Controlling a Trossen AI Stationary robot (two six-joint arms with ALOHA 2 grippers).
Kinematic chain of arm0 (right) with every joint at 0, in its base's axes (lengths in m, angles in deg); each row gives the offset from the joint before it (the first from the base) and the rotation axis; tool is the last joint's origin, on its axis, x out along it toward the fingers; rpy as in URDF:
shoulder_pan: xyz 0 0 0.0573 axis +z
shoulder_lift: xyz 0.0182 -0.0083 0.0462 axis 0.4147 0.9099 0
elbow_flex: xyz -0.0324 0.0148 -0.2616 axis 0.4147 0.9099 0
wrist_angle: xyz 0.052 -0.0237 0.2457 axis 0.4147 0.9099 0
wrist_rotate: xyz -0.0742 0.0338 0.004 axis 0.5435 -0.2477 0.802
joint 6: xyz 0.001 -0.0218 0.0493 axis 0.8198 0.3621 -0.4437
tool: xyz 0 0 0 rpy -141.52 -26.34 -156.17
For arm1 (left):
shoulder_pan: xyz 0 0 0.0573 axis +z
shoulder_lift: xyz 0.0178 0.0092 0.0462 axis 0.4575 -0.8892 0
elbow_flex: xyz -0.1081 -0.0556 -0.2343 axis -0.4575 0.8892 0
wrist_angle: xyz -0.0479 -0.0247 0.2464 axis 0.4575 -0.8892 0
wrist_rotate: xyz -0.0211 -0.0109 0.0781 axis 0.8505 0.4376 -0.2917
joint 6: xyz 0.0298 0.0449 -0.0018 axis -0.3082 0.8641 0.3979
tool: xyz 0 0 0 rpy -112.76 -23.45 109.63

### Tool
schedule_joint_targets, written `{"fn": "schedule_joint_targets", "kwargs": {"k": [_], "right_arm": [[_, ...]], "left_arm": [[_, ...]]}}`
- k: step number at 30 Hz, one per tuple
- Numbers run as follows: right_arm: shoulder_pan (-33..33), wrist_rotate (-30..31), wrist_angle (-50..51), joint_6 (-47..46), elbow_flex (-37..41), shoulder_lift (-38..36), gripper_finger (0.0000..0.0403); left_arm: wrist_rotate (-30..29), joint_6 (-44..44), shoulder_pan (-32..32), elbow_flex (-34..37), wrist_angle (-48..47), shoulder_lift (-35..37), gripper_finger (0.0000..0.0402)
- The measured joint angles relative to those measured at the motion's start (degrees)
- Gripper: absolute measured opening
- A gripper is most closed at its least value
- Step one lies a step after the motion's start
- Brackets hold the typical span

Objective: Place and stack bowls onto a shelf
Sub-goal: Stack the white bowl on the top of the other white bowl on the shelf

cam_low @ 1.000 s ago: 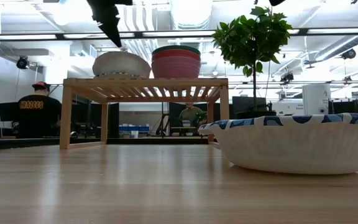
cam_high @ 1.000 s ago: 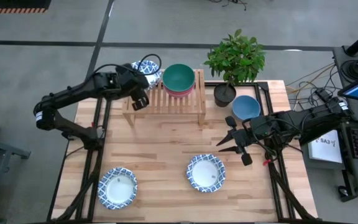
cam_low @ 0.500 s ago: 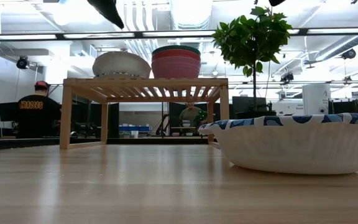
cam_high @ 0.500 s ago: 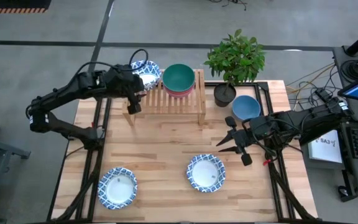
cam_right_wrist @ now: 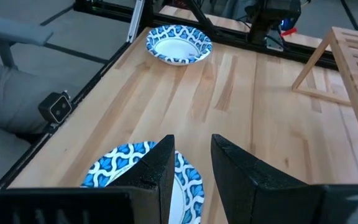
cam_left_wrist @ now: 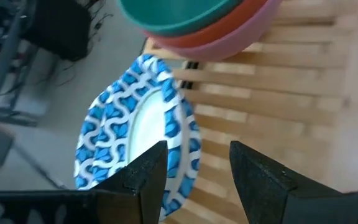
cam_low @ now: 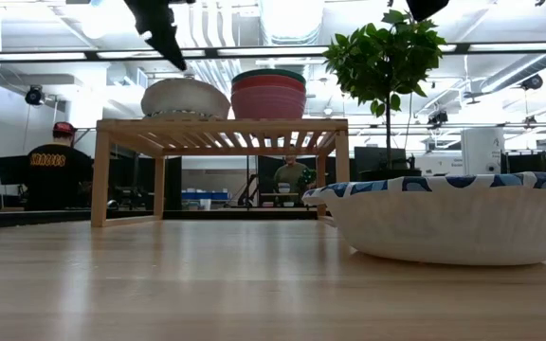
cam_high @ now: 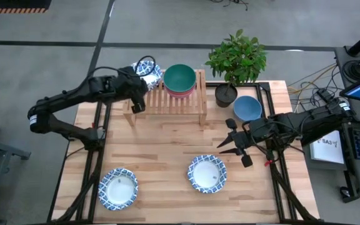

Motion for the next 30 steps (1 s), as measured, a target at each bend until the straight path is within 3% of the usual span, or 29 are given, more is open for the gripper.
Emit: {"fn": "schedule_joint_targets", "kwargs": {"k": [8, 25, 30], "right_arm": [[0.00, 0.00, -1.07, 0.00, -0.02, 0.00, 0.0093], [0.00, 0.00, -1.71, -0.25, -0.02, -0.02, 0.0093], [0.00, 0.00, -1.73, -0.25, -0.02, -0.02, 0.0093]], "left_arm": [[-1.69, 0.56, 1.29, 4.38, 2.93, 0.00, 0.0148], [-1.66, 0.38, 1.61, 5.07, 3.74, 0.11, 0.0007], [-1.56, -0.81, 1.61, 5.07, 3.67, 0.11, 0.0006]]}}
